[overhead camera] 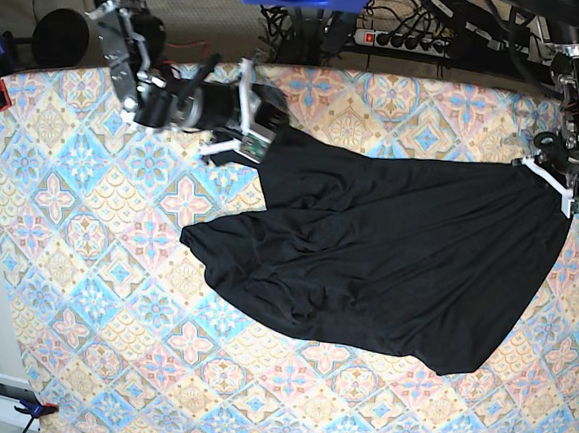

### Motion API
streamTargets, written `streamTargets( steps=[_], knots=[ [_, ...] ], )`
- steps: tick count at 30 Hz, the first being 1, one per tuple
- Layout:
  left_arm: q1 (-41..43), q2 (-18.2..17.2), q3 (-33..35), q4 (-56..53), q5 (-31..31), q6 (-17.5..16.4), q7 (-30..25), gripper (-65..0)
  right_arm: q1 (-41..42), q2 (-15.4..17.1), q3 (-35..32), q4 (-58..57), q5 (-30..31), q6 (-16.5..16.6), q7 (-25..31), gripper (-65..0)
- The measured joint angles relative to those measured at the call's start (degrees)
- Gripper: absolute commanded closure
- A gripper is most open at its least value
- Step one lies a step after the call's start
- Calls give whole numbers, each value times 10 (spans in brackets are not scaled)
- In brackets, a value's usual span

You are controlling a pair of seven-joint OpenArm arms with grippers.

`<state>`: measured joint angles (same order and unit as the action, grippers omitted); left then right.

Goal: Layout the t-shirt on the table in an organized manner, then fold the t-shirt properly
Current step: 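Release the sleeve and move the right gripper to grasp the shirt edge, then lift the grasped shirt edge with the right gripper and reposition it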

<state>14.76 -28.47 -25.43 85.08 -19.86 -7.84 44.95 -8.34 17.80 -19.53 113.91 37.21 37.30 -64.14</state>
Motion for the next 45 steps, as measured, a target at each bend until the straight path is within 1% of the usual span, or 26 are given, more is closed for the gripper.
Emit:
streamTargets(
  steps=[4,8,12,14,16,19,21,23,24,26,27,29,31,33,35,36,37,38,39,42,43,45],
  knots=[
    [9,16,0,15,3,2,10,-209,17,-47,-36,-1,1,1,1,0],
    [10,30,-4,27,0,0,2,-209,34,-88,-61,-6,-7,0,15,0],
    [26,32,-4,42,0,1,3,-209,67,-94,-96,-16,-31,2,22,0],
    [31,33,-3,49,2,1,7,-209,94,-98,-123,-44,-55,2,22,0],
    [31,35,-3,63,2,2,8,-209,116,-112,-157,-75,-58,0,25,0],
    [29,50,-4,97,5,3,1,-209,137,-147,-211,-108,-55,2,27,0],
    [33,53,-2,105,-3,-6,28,-209,152,-168,-238,-138,-52,2,33,0],
    [35,56,-2,106,1,1,40,-209,167,-188,-257,-176,-59,2,30,0],
    [37,56,-2,106,2,2,40,-209,174,-198,-264,-196,-59,1,35,0],
    [36,55,-2,106,2,2,41,-209,185,-220,-276,-237,-66,2,73,-2],
    [36,55,-2,106,2,1,39,-209,188,-231,-282,-253,-80,1,90,-15],
    [39,56,-2,112,0,-3,42,-209,200,-241,-290,-266,-116,0,102,-72],
    [56,55,-2,140,2,2,42,-212,203,-240,-284,-264,-154,-1,101,-152],
    [77,55,-2,173,-5,-2,41,-213,200,-234,-260,-255,-160,-1,96,-213],
    [95,53,3,199,-32,-3,51,-213,197,-233,-229,-235,-161,-2,94,-250],
    [102,51,10,208,-39,-3,70,-213,198,-232,-213,-221,-159,-1,97,-255],
    [105,47,16,217,-54,-3,88,-213,200,-223,-196,-208,-153,0,106,-252],
    [113,41,21,226,-68,-4,102,-213,203,-207,-178,-193,-145,0,113,-244],
    [120,34,23,238,-86,-3,111,-214,204,-191,-161,-178,-150,0,109,-235],
    [141,17,49,249,-121,1,113,-214,198,-128,-115,-147,-161,-3,96,-207],
    [148,13,63,249,-134,0,118,-214,196,-113,-106,-138,-162,-3,95,-201],
    [154,10,93,249,-156,-3,122,-214,192,-99,-96,-126,-162,-3,98,-193]
  ],
)
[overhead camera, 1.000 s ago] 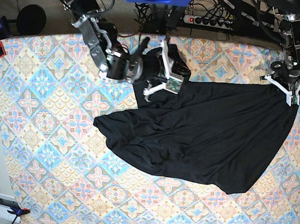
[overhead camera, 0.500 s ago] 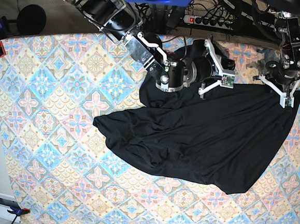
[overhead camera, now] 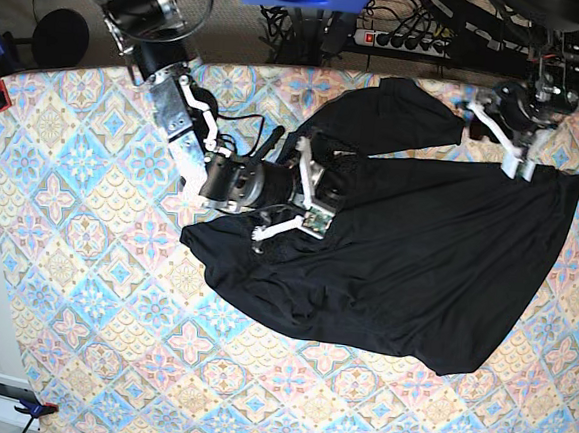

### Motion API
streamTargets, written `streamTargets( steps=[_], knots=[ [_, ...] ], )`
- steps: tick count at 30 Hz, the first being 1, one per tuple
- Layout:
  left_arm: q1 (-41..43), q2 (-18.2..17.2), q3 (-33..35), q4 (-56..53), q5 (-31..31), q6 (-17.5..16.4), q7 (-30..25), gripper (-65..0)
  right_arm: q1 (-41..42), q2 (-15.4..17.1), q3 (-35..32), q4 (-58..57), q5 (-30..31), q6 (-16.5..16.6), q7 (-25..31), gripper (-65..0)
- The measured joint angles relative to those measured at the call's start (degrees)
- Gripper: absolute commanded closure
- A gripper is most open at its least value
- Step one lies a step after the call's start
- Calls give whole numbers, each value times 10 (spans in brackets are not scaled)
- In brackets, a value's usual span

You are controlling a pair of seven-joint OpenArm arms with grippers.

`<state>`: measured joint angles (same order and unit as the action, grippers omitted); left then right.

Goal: Layout the t-shirt on the table in an organized manner, then fold the t-shirt properly
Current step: 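Lift the grasped shirt edge with the right gripper and reposition it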

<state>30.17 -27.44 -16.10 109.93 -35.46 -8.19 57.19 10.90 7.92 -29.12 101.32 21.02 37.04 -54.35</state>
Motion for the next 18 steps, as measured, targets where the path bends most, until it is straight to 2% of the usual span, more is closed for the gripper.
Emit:
streamTargets(
  steps=[3,7,9,11,18],
  knots=[
    [0,0,40,4,-28,1,-2,-214,-20,20,13,13,17,7,8,-190],
    [5,1,106,9,-34,6,-1,-214,-39,50,46,14,3,3,3,-190],
    [-3,14,131,8,-34,7,1,-214,-44,51,53,14,0,1,-1,-190],
    [-21,32,149,0,-5,6,-5,-214,-48,46,50,22,4,3,2,-190],
    [-64,88,219,-25,156,5,-26,-214,-47,47,49,39,7,3,2,-190]
  ],
)
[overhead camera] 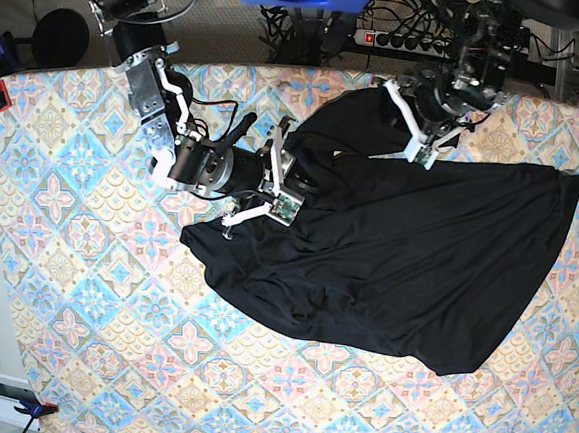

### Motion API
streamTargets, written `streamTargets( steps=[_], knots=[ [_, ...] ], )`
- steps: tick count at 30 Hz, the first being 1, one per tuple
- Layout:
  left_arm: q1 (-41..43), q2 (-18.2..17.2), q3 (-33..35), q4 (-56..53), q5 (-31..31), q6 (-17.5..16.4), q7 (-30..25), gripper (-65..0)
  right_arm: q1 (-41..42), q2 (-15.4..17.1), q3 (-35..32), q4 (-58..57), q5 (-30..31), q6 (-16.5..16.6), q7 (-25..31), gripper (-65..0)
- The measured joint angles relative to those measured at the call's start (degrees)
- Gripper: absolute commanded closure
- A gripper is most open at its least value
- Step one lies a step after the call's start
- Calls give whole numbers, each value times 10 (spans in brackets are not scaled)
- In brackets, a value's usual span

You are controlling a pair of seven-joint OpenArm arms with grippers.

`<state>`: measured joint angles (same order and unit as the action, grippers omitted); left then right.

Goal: Layout the t-shirt on the table in an organized manner, then fold the t-shirt properly
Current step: 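Lift the grasped shirt edge with the right gripper and reposition it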

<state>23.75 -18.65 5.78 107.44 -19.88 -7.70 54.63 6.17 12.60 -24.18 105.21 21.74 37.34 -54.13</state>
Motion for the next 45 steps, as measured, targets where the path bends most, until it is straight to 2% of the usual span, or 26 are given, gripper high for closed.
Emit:
streamTargets(
  steps=[4,7,11,13,15,18,20,24,29,35,39,41,45],
  knots=[
    [-1,26,23,1,64,1,-8,-212,1,-1,0,0,-1,0,2,-190],
    [-3,30,45,-2,104,0,-16,-196,0,-1,0,0,-1,0,2,-190],
    [-6,31,56,-3,120,-1,-30,-59,1,10,0,0,1,0,2,-190],
    [-6,16,56,0,116,-1,-33,-1,2,10,0,0,-2,0,1,-190],
    [-4,13,53,14,118,0,-24,0,2,10,0,-1,-1,0,2,-190],
    [29,14,-11,48,109,-10,11,0,2,9,0,-4,-2,0,2,-190],
    [46,11,-66,59,102,-4,24,0,3,10,0,-4,-2,0,3,-190],
    [39,7,-177,58,11,-7,17,0,4,9,0,-27,-3,-1,3,-193],
    [45,2,-283,58,-33,-1,24,0,4,7,14,-55,-4,0,5,-194],
    [26,5,-343,58,-53,-7,19,0,9,7,14,-110,-7,0,2,-194],
    [30,5,-378,58,-44,-3,24,0,38,6,10,-114,-67,0,44,-194],
    [25,5,-380,58,-45,-4,24,0,36,6,8,-109,-98,0,43,-194],
    [26,5,-380,58,-46,-5,24,0,30,10,-57,-106,-109,0,37,-194]
  ],
)
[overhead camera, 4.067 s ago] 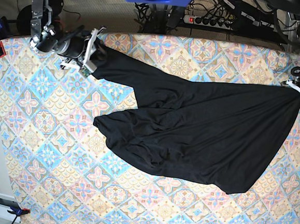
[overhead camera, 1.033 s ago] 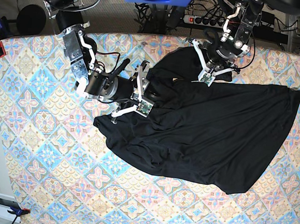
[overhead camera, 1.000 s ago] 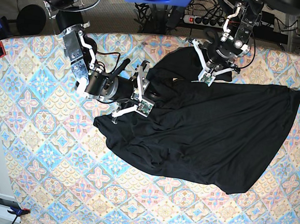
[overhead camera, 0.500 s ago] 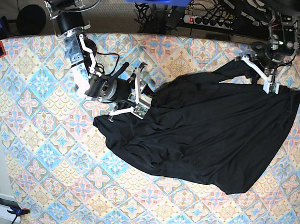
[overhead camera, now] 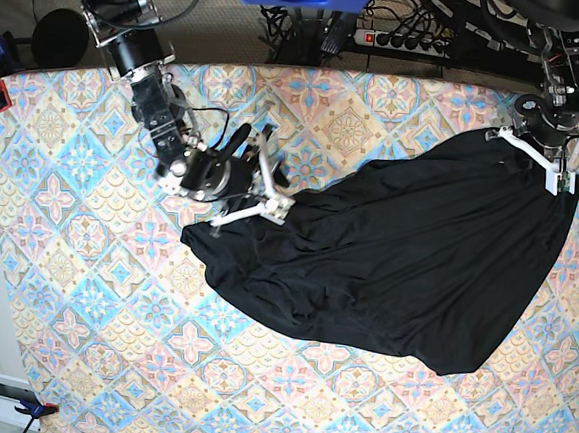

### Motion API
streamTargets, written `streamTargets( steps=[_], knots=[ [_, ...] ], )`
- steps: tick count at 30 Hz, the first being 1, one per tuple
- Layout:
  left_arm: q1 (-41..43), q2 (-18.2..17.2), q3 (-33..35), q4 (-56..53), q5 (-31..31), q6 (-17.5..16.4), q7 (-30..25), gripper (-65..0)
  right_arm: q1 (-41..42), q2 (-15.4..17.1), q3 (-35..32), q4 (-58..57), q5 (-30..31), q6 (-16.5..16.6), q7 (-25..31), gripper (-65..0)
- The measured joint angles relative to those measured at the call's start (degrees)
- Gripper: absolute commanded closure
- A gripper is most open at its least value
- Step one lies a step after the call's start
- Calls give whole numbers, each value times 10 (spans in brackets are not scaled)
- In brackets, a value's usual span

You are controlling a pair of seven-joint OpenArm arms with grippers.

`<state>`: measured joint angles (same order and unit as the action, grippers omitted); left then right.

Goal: Layout the t-shirt on the table in an organized manner, then fold the t-shirt properly
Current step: 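Lift the grasped shirt edge with the right gripper and reposition it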

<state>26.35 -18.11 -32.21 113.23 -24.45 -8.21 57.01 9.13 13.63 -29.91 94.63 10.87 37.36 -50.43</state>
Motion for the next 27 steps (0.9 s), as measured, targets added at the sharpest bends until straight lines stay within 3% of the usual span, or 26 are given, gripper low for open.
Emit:
streamTargets(
  steps=[4,9,13,19,27],
  knots=[
    [2,0,-1,0,0,0,0,0,5,-8,-47,2,4,2,11,-214],
    [2,0,0,0,0,0,0,0,32,2,-77,-6,-80,-4,21,-270],
    [3,0,-1,0,0,0,0,0,18,-8,-110,-44,-95,6,30,-274],
    [5,-1,-1,0,0,0,0,0,29,-53,-106,-76,-132,0,55,-274],
    [5,0,0,0,0,0,0,0,40,-54,-102,-92,-136,1,61,-274]
  ],
)
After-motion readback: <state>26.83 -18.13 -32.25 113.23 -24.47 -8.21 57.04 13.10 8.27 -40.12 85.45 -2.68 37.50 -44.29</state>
